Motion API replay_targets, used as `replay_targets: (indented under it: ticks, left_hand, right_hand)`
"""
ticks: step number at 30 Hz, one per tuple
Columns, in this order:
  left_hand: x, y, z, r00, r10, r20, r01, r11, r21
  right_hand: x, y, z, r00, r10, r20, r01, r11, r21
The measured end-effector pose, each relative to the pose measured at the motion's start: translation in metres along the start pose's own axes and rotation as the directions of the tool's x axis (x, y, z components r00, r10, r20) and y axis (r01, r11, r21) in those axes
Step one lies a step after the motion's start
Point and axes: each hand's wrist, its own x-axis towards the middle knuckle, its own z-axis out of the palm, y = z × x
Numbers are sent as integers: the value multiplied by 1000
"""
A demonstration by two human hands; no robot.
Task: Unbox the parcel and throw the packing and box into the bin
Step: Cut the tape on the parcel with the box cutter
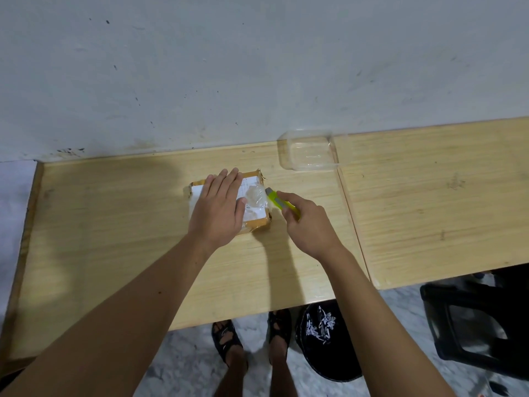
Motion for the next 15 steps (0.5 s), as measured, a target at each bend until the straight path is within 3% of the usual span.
replay_targets:
  ticks: [15]
  left_hand:
    - [0,1,-4,998,22,52,-22,1000,8]
  right_hand:
    - [-42,11,2,999,9,37,-6,997,-78]
